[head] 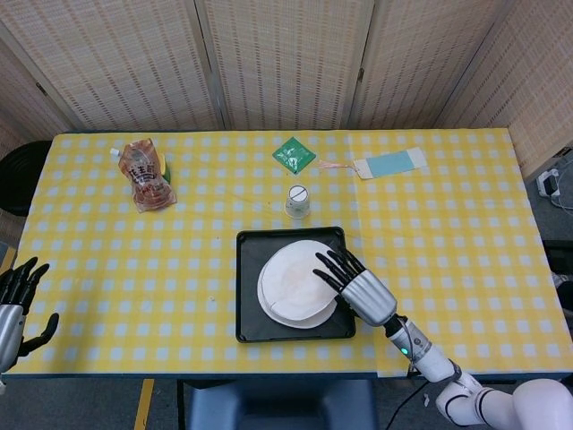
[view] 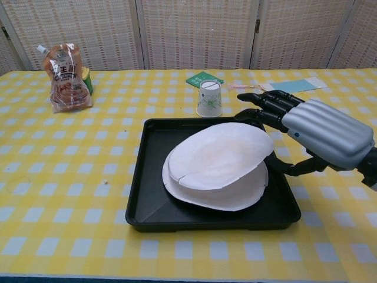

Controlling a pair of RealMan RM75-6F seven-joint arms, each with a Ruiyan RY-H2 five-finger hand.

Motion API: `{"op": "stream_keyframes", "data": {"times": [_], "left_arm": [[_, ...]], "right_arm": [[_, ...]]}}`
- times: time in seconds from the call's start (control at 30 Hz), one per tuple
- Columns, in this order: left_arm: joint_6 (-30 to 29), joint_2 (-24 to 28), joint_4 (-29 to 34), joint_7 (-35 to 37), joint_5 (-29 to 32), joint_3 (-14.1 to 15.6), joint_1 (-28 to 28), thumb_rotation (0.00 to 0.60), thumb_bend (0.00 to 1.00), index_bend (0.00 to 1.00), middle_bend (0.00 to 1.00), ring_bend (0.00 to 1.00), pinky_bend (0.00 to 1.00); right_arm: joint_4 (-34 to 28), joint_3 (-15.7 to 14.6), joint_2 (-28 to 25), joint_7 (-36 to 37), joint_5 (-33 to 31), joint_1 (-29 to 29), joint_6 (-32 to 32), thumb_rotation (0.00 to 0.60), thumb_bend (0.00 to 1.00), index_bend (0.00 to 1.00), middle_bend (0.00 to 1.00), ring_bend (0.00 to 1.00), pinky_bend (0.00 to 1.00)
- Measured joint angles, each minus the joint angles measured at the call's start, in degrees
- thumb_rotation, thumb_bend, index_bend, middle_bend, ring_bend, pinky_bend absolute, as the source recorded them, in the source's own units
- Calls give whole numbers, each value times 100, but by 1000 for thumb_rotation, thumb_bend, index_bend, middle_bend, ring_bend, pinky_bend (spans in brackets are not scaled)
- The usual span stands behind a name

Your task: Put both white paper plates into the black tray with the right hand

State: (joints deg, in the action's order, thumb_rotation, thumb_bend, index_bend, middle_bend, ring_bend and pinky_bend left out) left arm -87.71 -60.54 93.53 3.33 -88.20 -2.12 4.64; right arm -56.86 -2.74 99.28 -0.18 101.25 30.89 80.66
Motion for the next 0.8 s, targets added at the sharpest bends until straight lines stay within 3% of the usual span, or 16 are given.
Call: {"op": "stream_keyframes", "data": {"times": [0.23,0.47,0.63,0.8], "left_arm": [[-504,-306,-449,63,-379,-76,-32,600,431,0,0,0,0],[-416,-304,-348,-49,-249,-82,-53,600,418,0,0,0,0],[-349,-285,-319,-105,-238,-46,-59,600,418,0,0,0,0],[-126,-240,-221,-238,-178,11,-23,600,418,0,0,0,0]], "right_arm": [[-1074,46,-663,-683,-333,8,-569,600,310,0,0,0,0],[-2313,49,-1437,-1064,-706,42,-1238,600,289,0,0,0,0],[-2617,33,-1724,-850,-675,-184,-823,600,287,0,0,0,0],[-2663,-14,-1986,-667,-546,-724,233,600,284,0,0,0,0]]}}
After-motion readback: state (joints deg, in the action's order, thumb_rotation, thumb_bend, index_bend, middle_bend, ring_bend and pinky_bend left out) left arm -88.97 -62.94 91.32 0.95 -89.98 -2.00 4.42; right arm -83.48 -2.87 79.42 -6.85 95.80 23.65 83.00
